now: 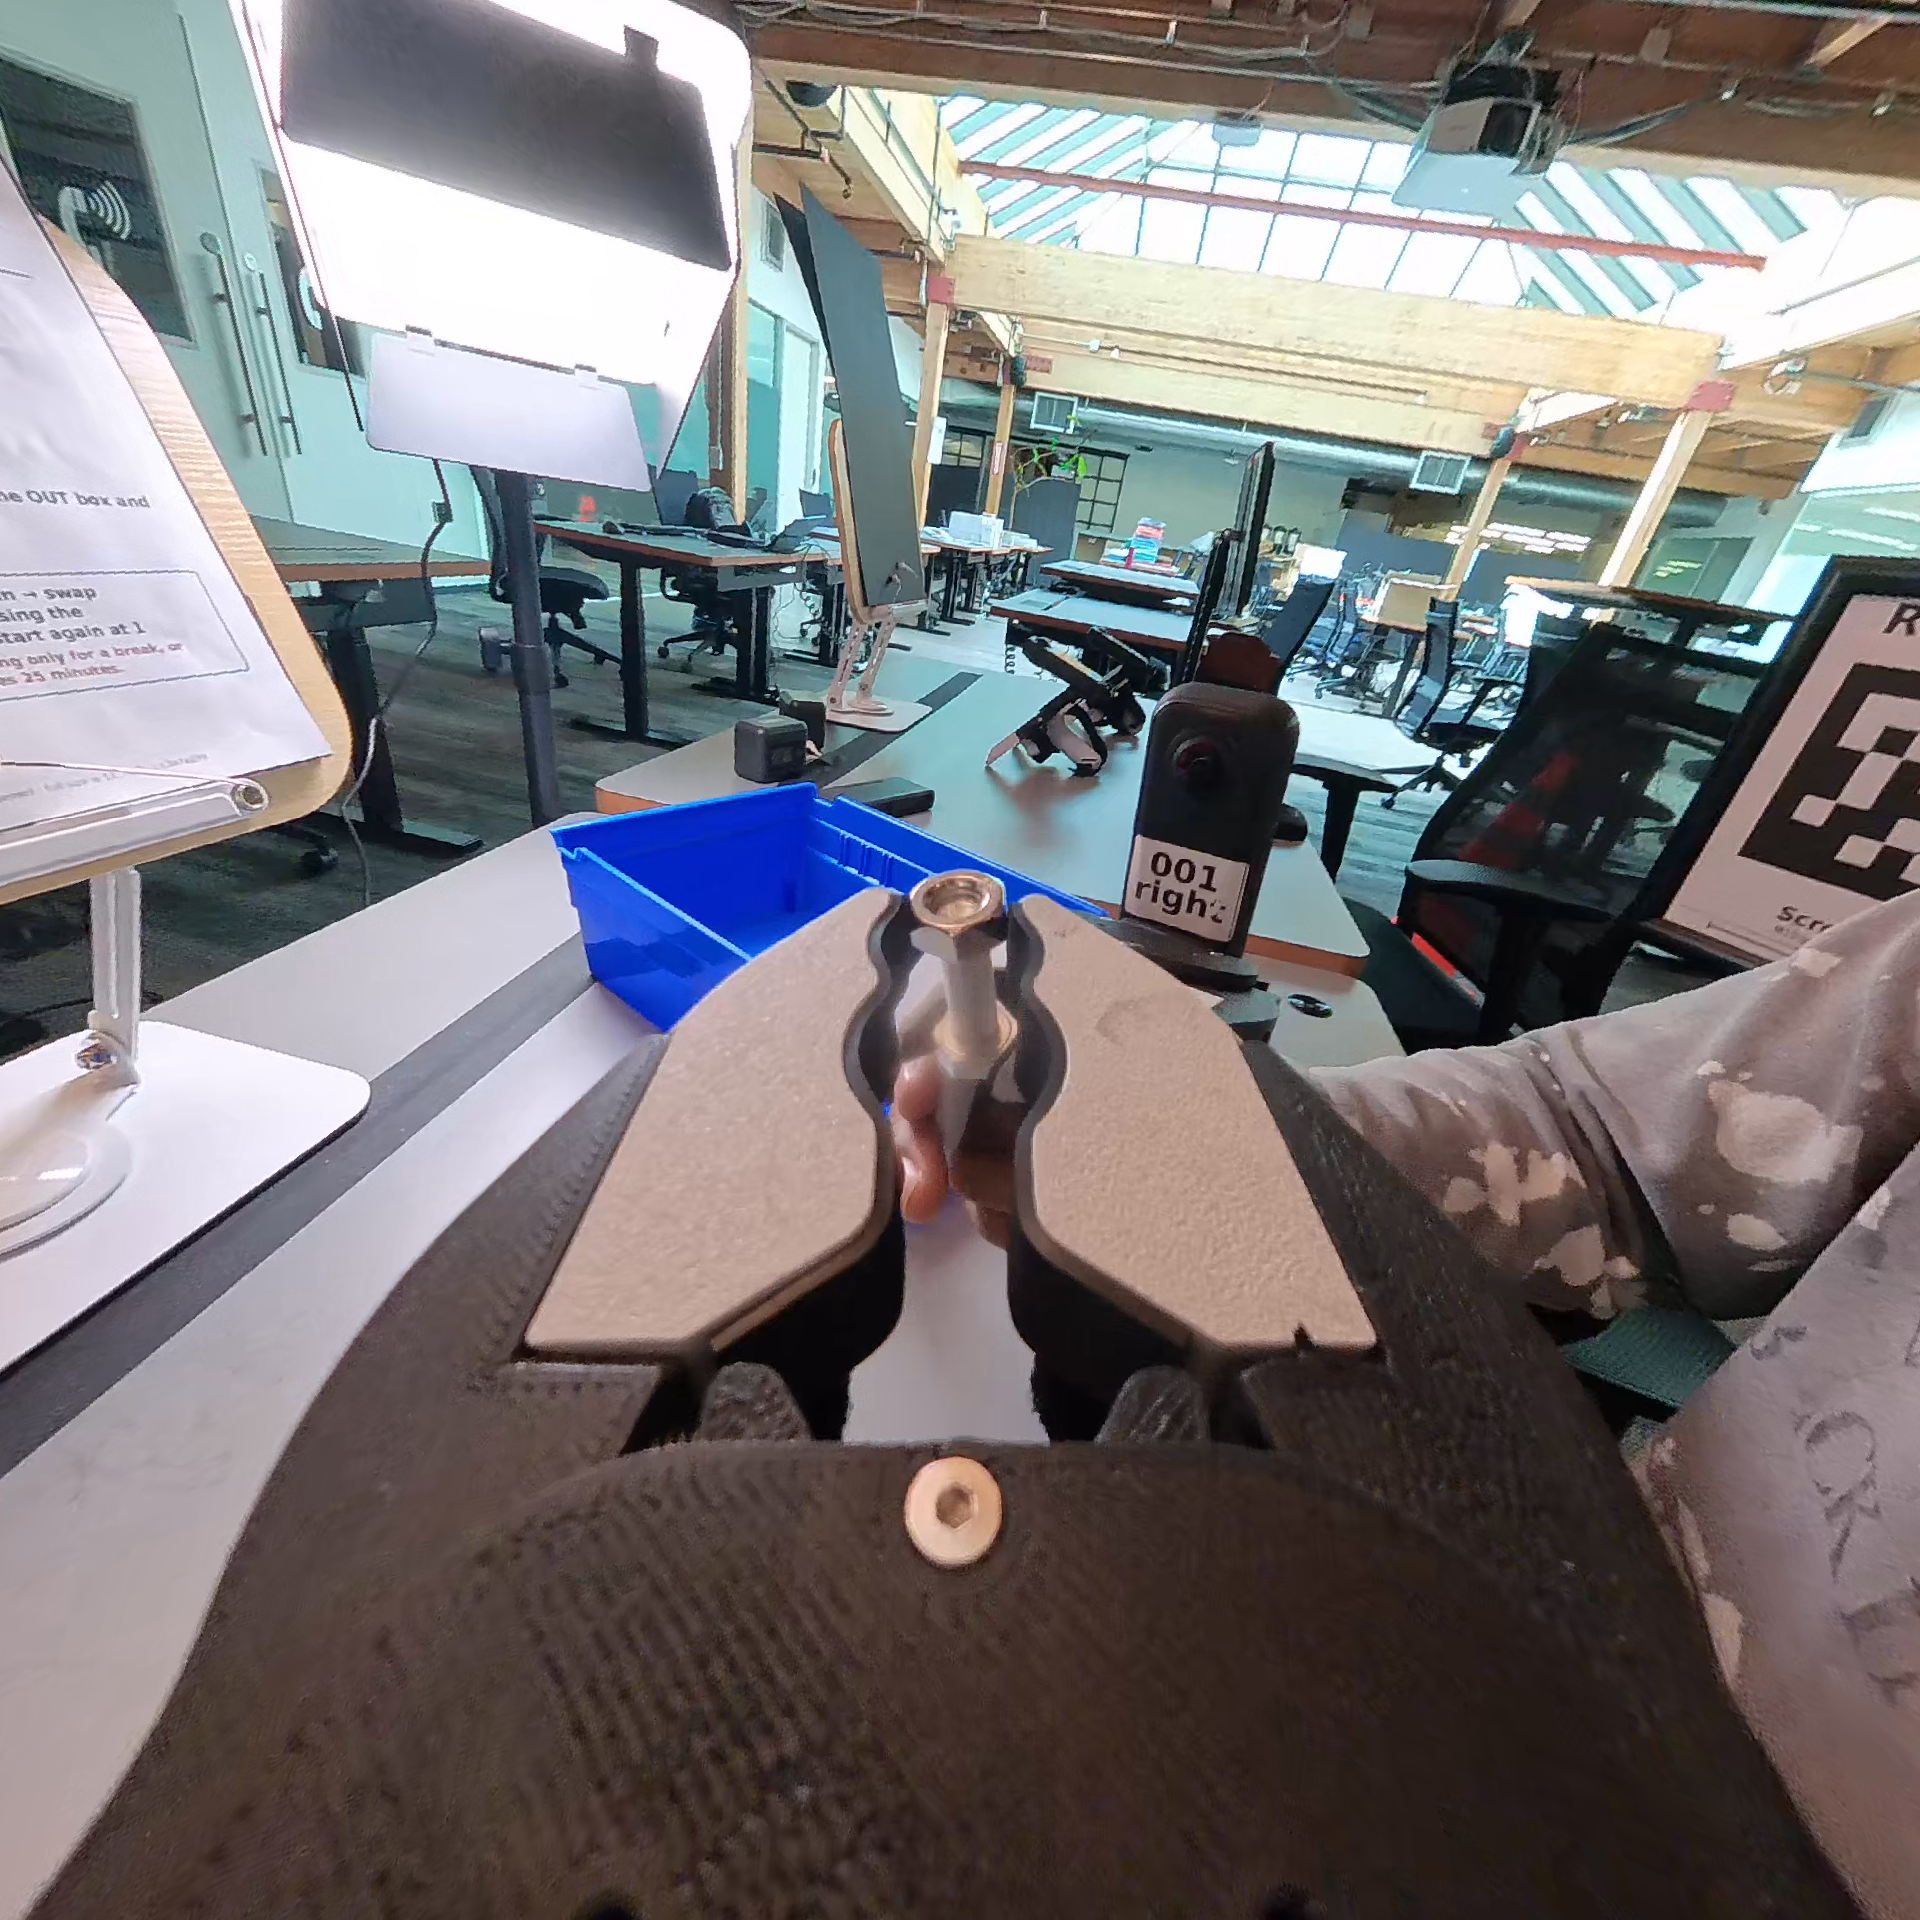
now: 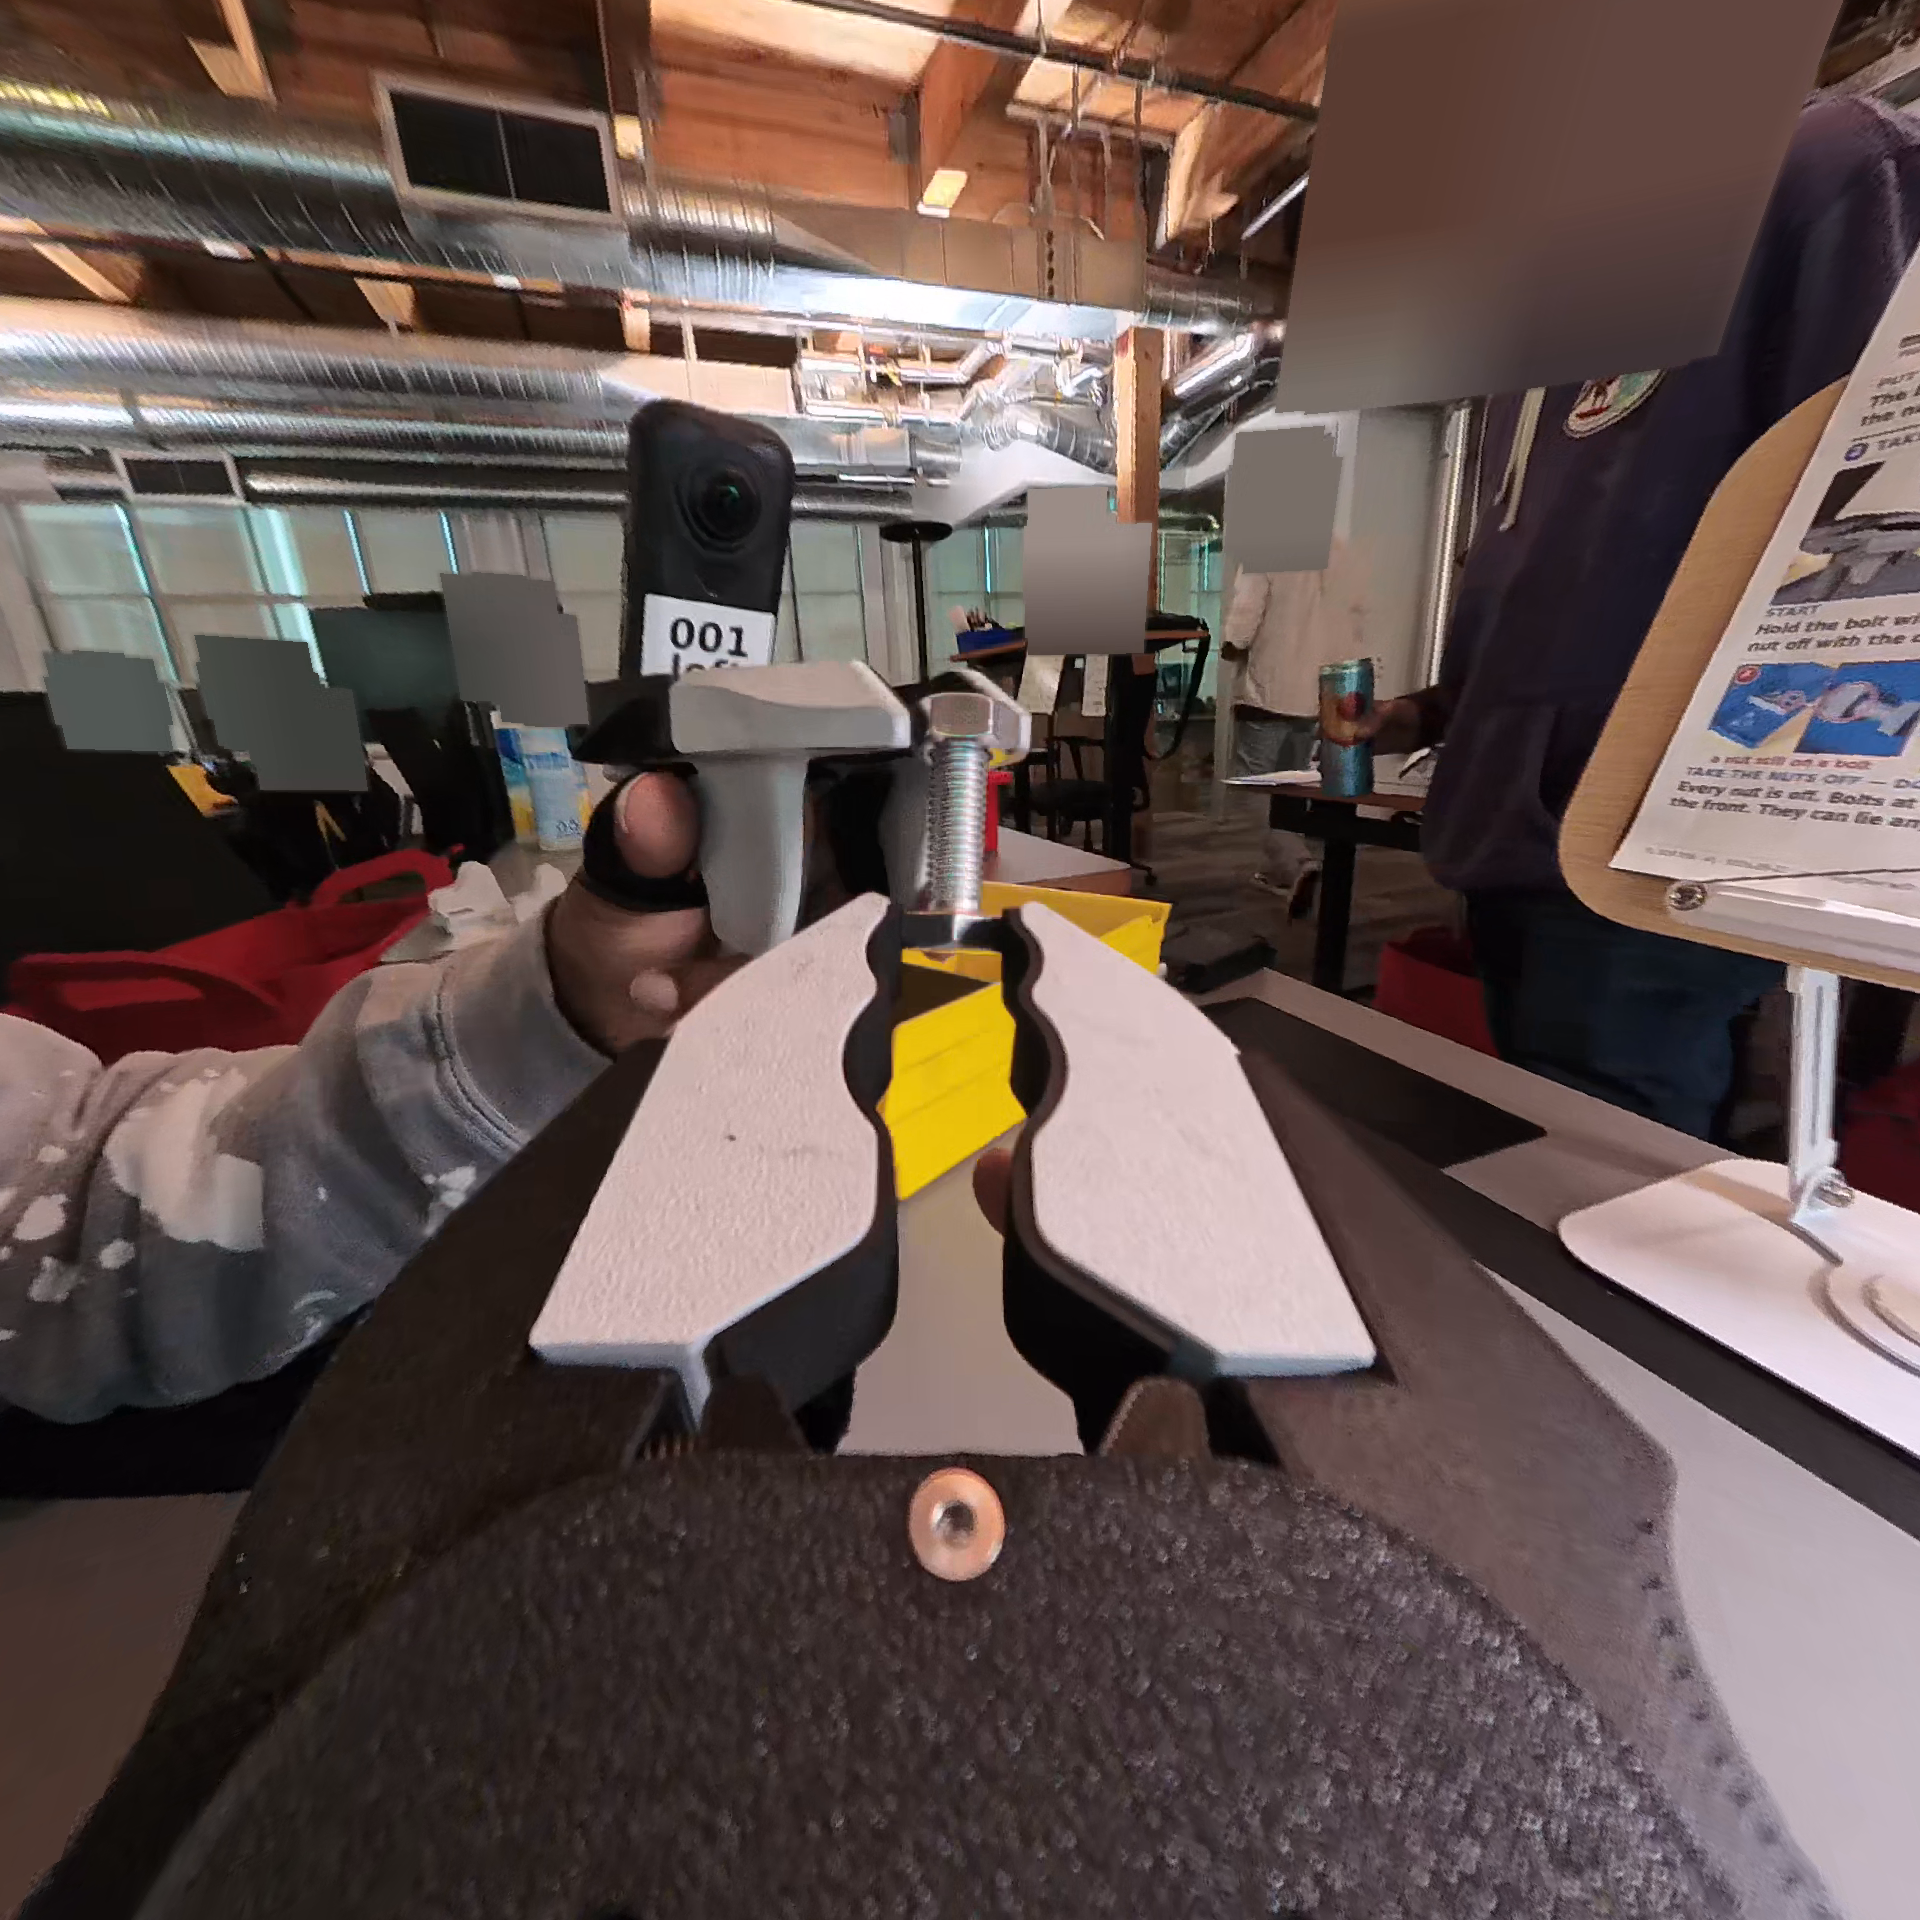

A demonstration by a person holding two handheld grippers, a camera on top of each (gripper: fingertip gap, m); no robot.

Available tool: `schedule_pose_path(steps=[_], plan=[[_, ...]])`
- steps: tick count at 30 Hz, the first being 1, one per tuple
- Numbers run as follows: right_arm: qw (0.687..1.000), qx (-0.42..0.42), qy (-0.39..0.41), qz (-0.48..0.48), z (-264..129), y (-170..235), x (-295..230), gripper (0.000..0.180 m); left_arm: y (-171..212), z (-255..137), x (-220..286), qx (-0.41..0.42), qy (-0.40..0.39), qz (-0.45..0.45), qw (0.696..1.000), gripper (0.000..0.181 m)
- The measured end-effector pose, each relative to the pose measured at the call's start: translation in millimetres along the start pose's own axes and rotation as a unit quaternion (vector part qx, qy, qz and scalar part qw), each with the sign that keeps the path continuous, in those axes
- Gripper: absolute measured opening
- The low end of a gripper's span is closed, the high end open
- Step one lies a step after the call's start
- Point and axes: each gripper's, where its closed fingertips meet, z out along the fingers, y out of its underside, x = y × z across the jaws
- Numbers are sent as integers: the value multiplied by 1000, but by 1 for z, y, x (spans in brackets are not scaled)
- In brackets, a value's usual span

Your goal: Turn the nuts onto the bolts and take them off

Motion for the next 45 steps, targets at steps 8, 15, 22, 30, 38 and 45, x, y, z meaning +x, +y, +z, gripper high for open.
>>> schedule_pose_path(steps=[8, 15, 22, 30, 38, 45], plan=[[999, 14, -32, 12, -1, -3, -9, 18, -3, 0, 11, 10, 37, -11, 999, 18], [993, 73, -76, 51, -10, -25, -14, 18, -8, -7, 2, 26, 27, -26, 999, 15], [996, 55, -52, 44, -5, -15, -11, 18, -5, 2, 10, 22, 33, -25, 999, 23], [994, 69, -68, 58, -8, -19, -12, 18, -11, -3, 7, 34, 30, -35, 998, 25], [990, 82, -95, 58, -9, -26, -22, 17, -10, -8, -16, 29, -37, -44, 998, 11], [993, 77, -66, 63, -7, -20, -14, 18, -10, 5, 15, 19, 25, -46, 998, 30]])
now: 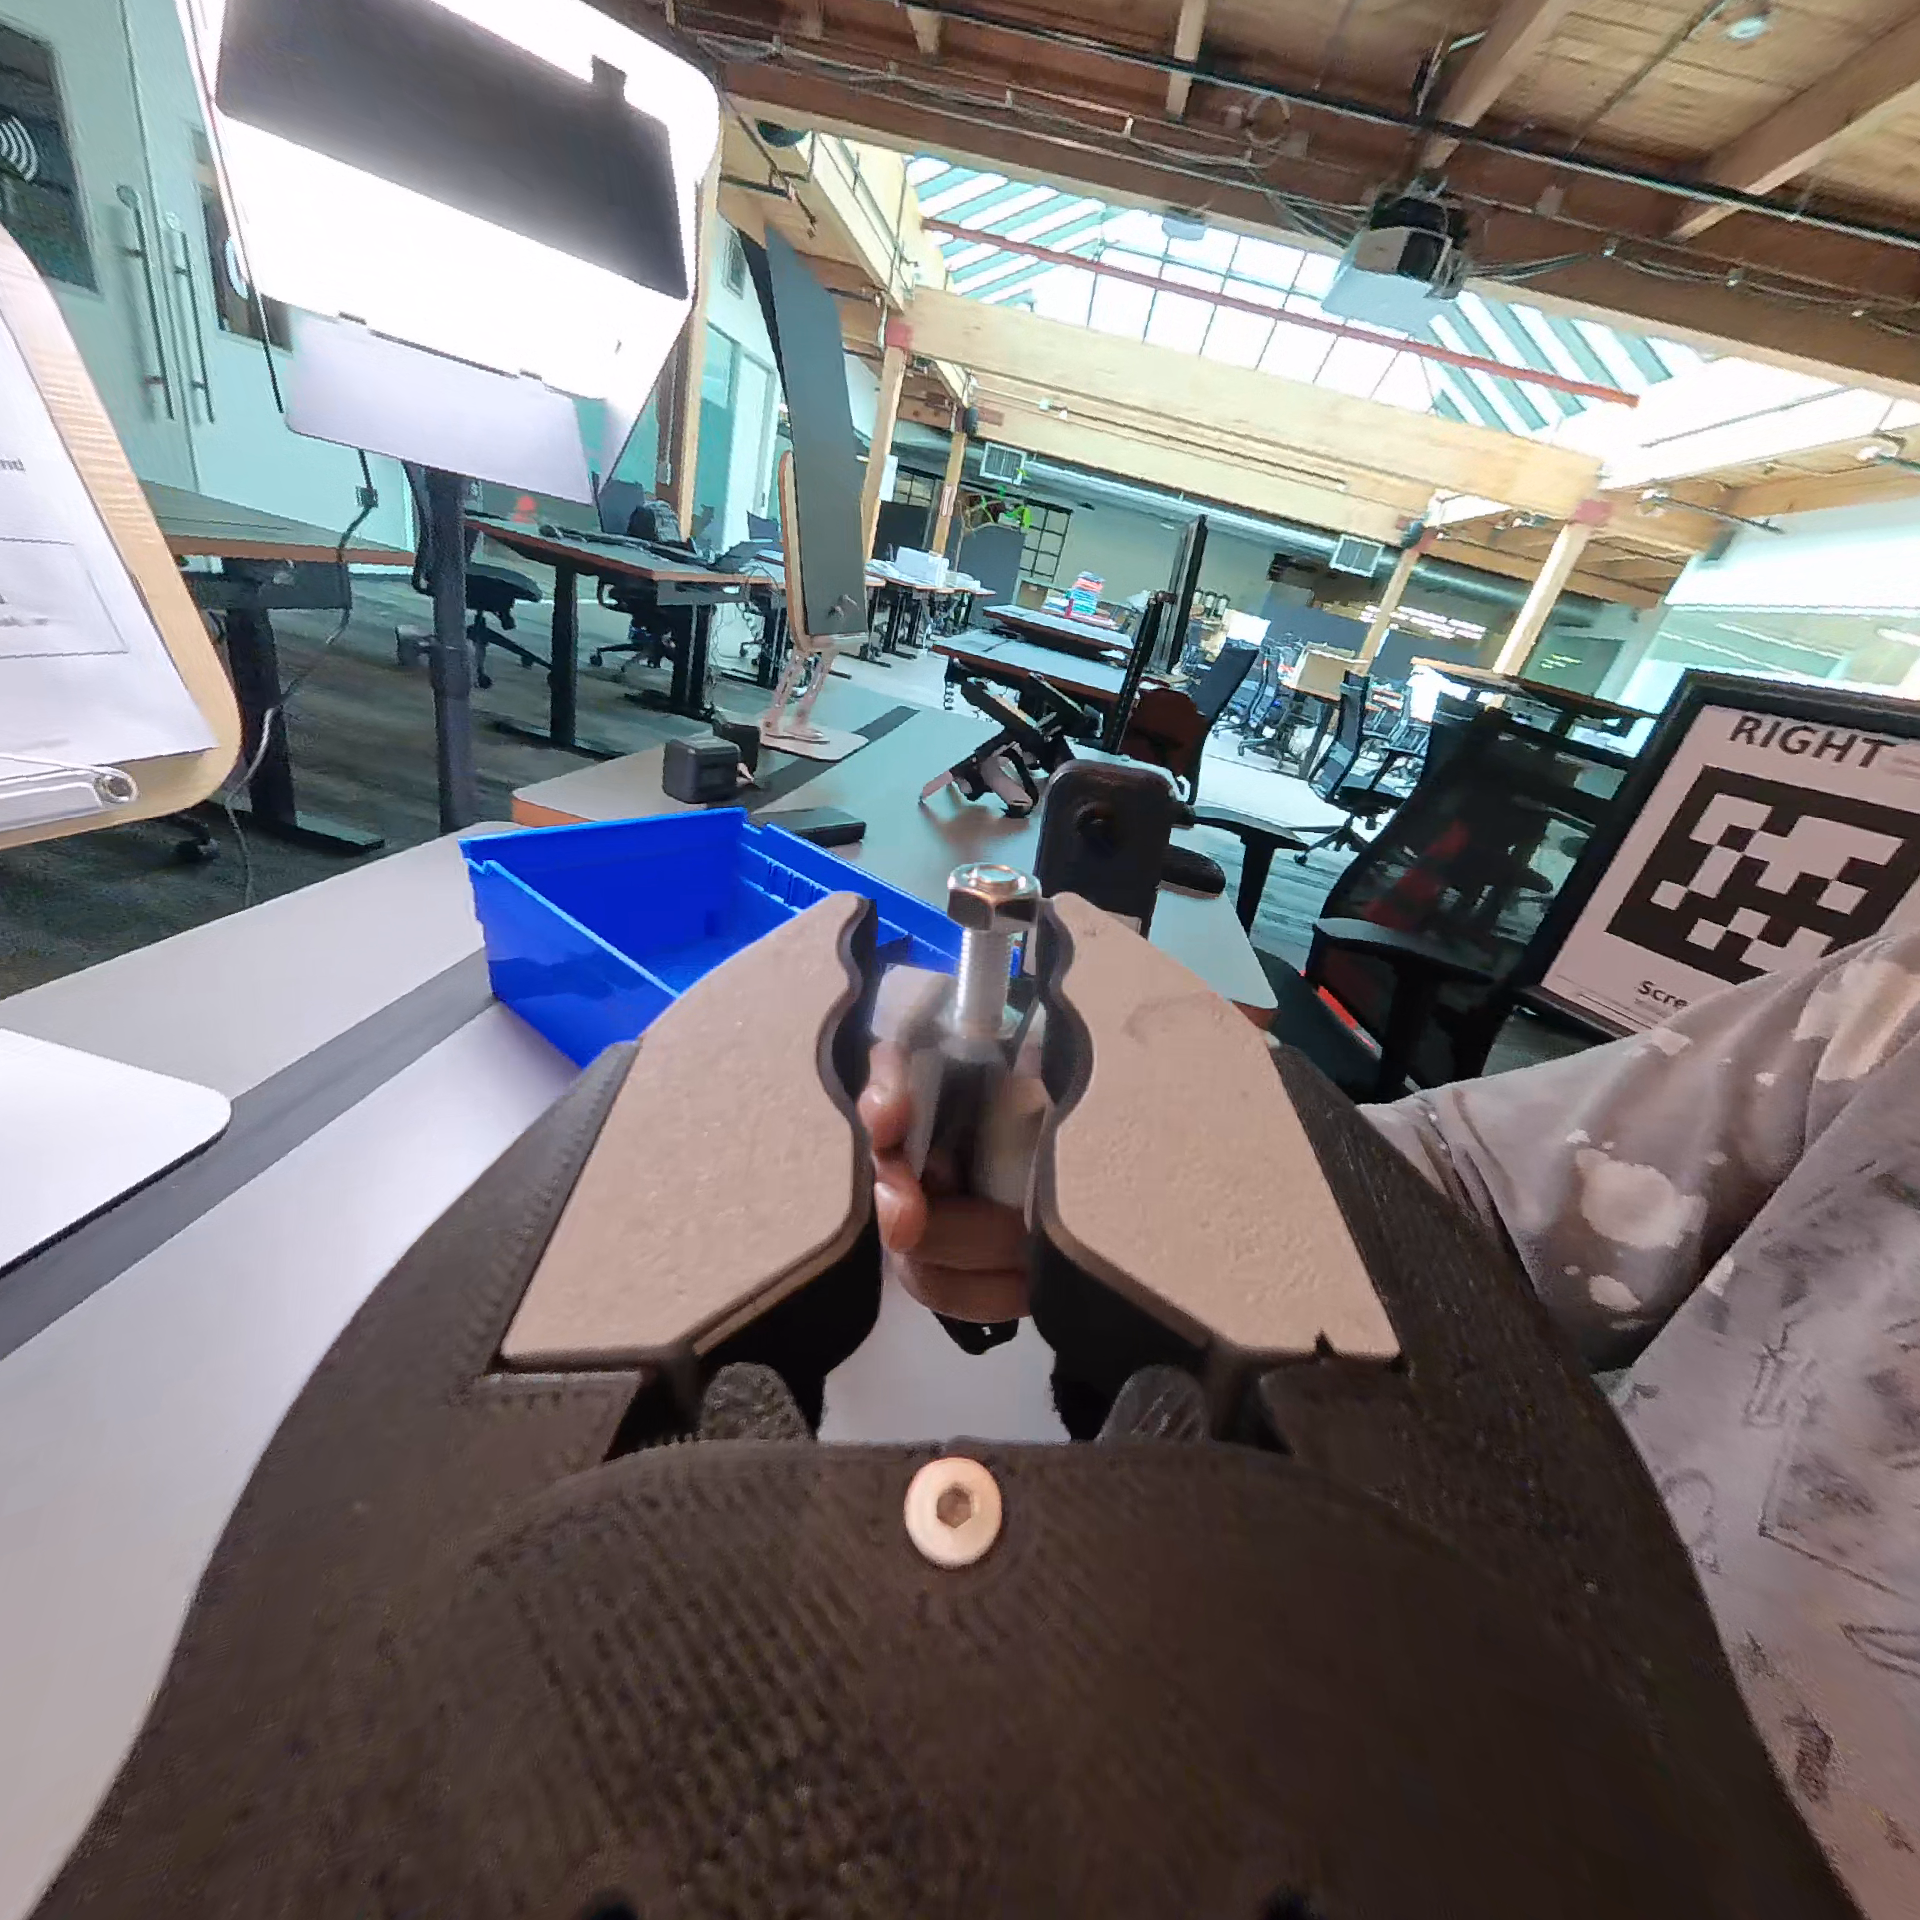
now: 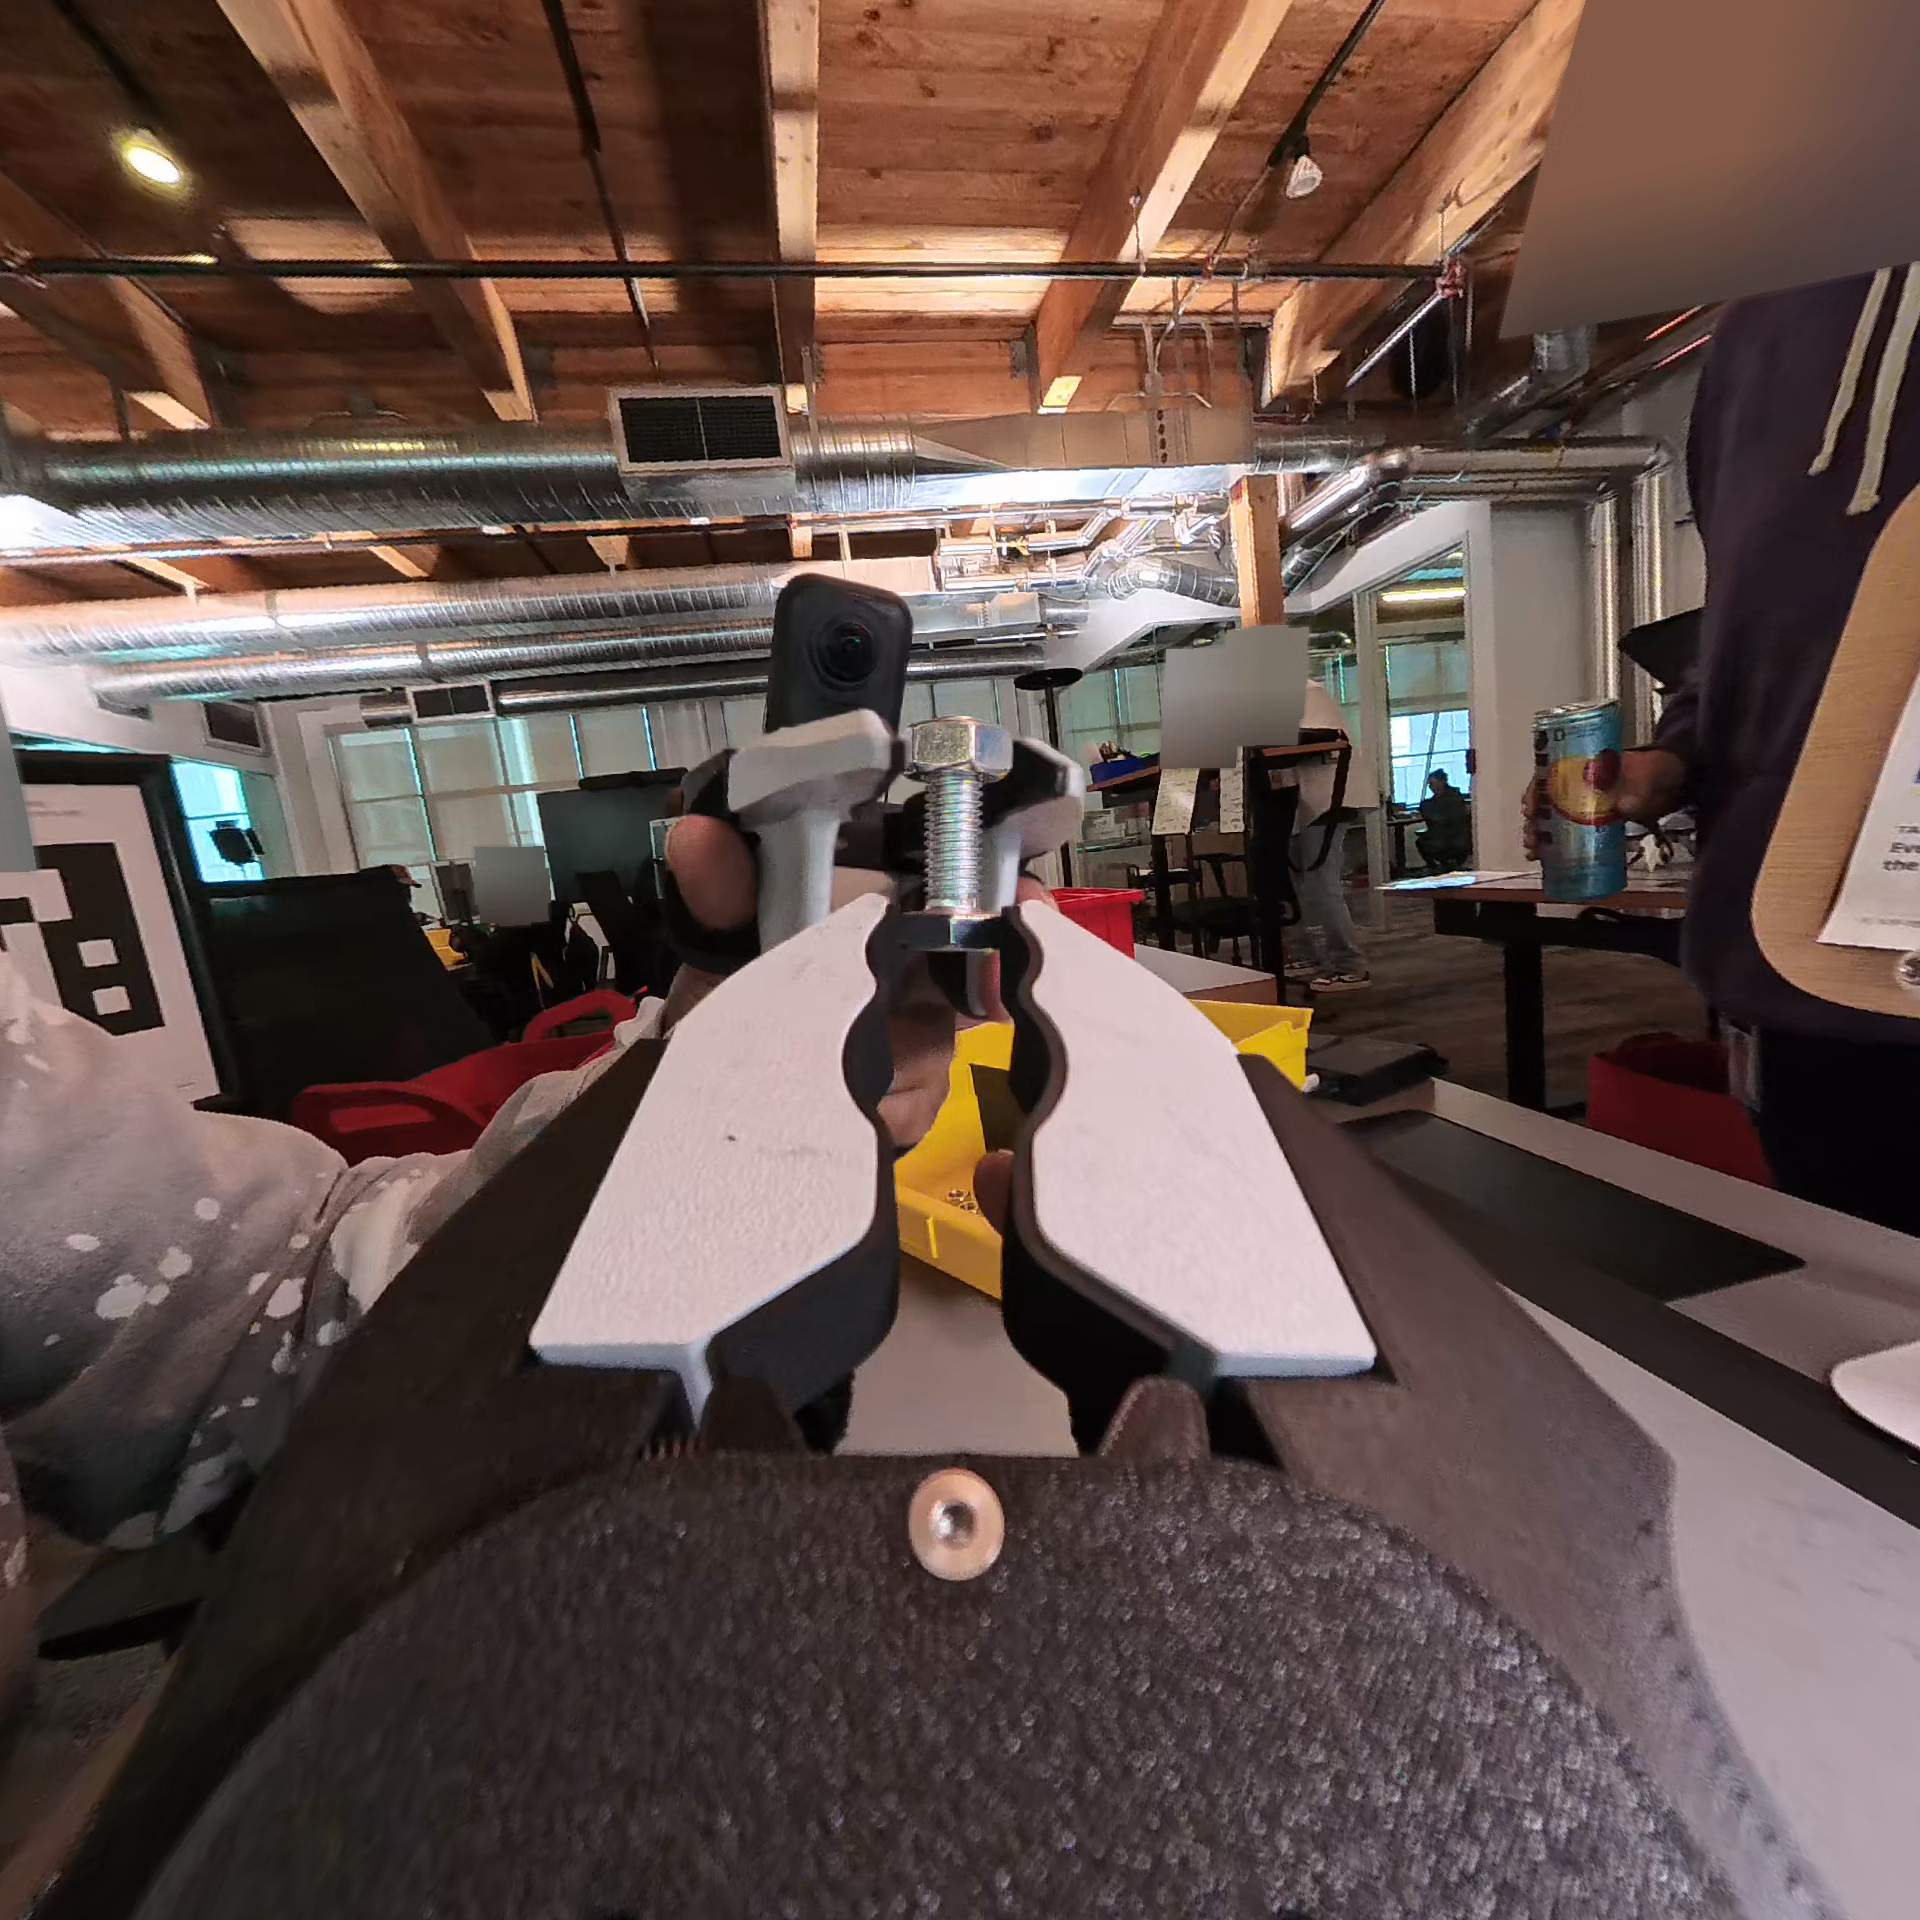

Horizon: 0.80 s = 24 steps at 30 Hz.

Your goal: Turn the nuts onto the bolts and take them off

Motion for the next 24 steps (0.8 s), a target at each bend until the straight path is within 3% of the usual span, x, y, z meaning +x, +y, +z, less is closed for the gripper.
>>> schedule_pose_path(steps=[2, 3, 5, 12, 15, 18, 24], plan=[[1000, 4, 1, 1, 0, -2, 0, 18, 1, 0, -3, -1, -6, -3, 1000, 28], [1000, 11, -13, 3, -1, -4, -4, 18, 0, -3, -14, -2, -41, -9, 999, 11], [1000, 12, -22, 0, -1, -7, -6, 18, -1, -9, -28, 1, -77, -3, 997, 8], [1000, 5, 1, 1, -2, -3, 2, 18, -3, -1, -1, 1, -9, -10, 1000, 35], [1000, 1, 2, -5, 0, -2, 0, 18, 0, 2, -1, -8, -16, -8, 1000, 32], [1000, 16, -12, 5, -4, -8, -1, 18, -4, -5, -19, -3, -76, -3, 997, 15], [1000, 19, 0, 1, -4, -8, 2, 18, -3, -2, -6, -3, -32, -12, 999, 32]])
